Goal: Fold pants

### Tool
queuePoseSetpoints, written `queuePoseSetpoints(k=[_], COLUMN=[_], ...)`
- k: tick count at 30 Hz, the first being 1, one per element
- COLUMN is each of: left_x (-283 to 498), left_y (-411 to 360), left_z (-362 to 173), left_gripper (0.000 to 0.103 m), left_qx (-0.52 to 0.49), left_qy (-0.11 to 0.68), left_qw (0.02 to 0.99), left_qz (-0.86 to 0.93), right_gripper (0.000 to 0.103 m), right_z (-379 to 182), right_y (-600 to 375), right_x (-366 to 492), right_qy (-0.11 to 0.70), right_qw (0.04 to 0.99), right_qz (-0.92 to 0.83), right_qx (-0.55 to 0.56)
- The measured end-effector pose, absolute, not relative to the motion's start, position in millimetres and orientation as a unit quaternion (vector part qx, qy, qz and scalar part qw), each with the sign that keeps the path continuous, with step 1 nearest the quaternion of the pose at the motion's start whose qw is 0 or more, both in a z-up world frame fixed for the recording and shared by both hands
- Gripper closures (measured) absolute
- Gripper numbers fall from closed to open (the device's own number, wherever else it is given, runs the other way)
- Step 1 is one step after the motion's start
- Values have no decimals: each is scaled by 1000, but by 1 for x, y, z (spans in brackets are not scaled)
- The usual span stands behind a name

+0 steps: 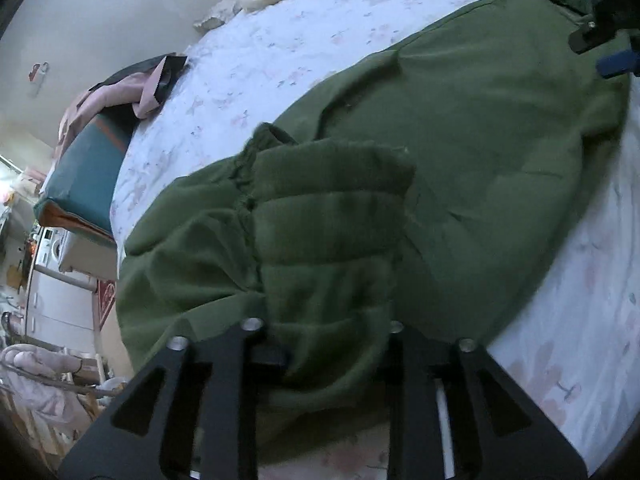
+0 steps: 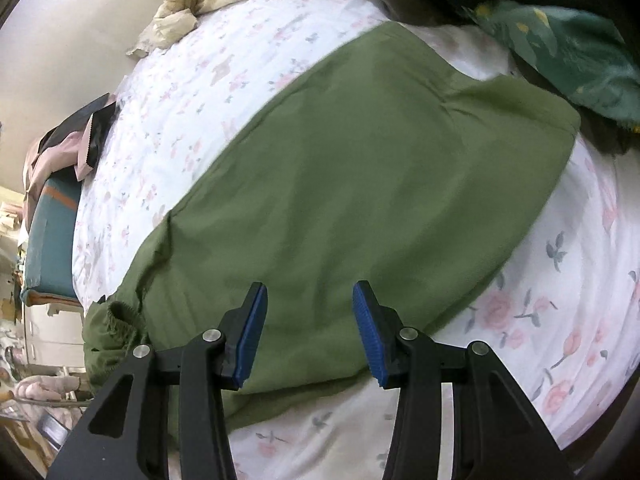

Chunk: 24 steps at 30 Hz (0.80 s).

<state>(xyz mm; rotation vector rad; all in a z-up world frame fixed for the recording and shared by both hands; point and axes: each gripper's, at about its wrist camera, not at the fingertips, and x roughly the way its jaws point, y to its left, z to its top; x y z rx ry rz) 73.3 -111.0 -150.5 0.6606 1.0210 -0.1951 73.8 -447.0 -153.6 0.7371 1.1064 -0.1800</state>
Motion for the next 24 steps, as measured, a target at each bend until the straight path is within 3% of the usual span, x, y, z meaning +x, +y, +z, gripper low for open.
queuePoseSetpoints(k=[1,2,3,9,11,14,16,20,24], left_x=[71,70,71,65,71,87,98,99,90], left_y=[-107,-105,-101,-59,-34,15,42,64,73], left_z=[-146,-144,-138,-61,-41,-31,-46,-99,-152], left_gripper=[64,47,41,33,27,26,26,26,26], left_qx=[300,289,274,93,55,23,17,22,31], left_qy=[476,476,478,480,466,459,491,577,669], left_qw=[819,822,824,844,861,881,870,816,743], left_qz=[-110,-123,-133,-221,-196,-116,-45,-3,3], right_gripper=[56,56,56,56,56,56,56,35,35], right_z=[-155,-155,-153,-144,-140,-133,-128,-120,-122], right_y=[-447,-445,-442,-413,-398,-369,-344,-282,-213], right_x=[74,76,78,95,101,112,123,149,181], right_qy=[516,518,518,520,518,510,513,532,549], right_qw=[783,785,790,801,807,810,810,792,803], right_qz=[-84,-86,-86,-60,-45,4,50,156,189], right_qx=[336,329,317,292,282,289,280,255,134])
